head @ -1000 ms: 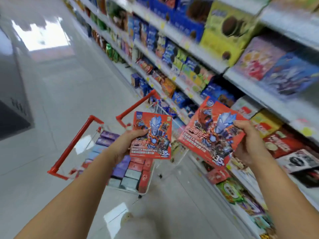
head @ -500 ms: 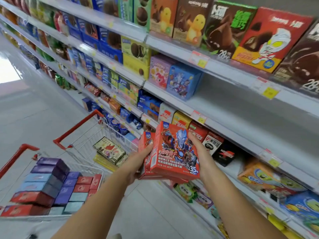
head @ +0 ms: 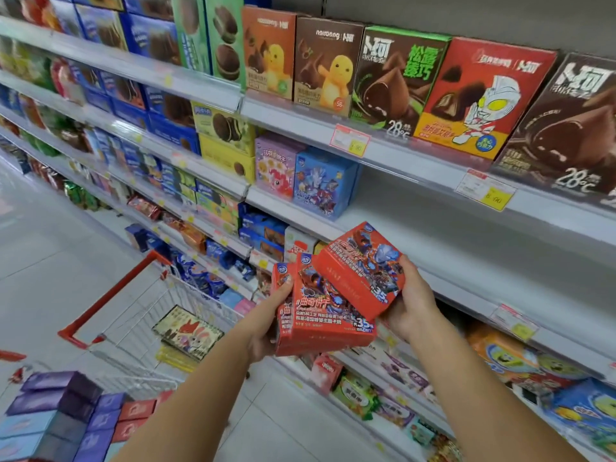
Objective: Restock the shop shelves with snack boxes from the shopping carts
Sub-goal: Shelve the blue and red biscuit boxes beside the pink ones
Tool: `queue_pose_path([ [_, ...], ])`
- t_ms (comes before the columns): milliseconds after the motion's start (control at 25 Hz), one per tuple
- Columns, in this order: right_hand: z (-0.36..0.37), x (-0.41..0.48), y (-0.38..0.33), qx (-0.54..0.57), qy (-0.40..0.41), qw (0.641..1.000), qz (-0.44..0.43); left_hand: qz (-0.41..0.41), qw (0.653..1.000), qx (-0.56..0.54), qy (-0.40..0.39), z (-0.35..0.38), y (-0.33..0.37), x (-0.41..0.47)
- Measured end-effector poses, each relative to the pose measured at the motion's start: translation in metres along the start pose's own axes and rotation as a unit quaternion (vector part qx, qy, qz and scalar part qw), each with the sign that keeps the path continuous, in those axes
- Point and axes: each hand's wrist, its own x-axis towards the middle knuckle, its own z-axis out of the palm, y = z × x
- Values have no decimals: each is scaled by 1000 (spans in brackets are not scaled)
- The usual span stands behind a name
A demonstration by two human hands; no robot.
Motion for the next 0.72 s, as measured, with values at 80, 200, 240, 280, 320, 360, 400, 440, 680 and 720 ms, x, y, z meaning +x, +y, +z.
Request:
queue_pose_path([
  [80, 6, 16, 2, 24, 5, 999, 24, -8, 1000, -10, -5, -9, 7, 11],
  [200, 13, 34, 3, 58, 46, 996, 41, -27, 999, -16, -15, -22, 13, 29],
  [240, 12, 38, 1, 63, 66, 995, 30, -32, 999, -25, -20, -25, 15, 32],
  [280, 10, 43, -4, 74, 87, 993, 12, -37, 999, -33, -23, -28, 18, 35],
  [320, 8, 48, -11, 89, 103, 991, -11, -40, 998, -40, -24, -30, 20, 37],
  [360, 6, 54, -19, 96, 117, 988, -31, -40, 998, -45, -26, -33, 23, 40],
  [400, 4, 60, -28, 93, 126, 987, -48, -40, 997, -51, -28, -35, 25, 43],
  [440, 3, 65, -38, 85, 130, 986, -62, -41, 997, -59, -28, -37, 26, 47],
  [680, 13, 95, -93, -17, 90, 983, -160, -42, 996, -76, -14, -47, 22, 64],
  [720, 17, 99, -100, -43, 92, 979, -176, -42, 996, -74, -9, -47, 20, 67],
])
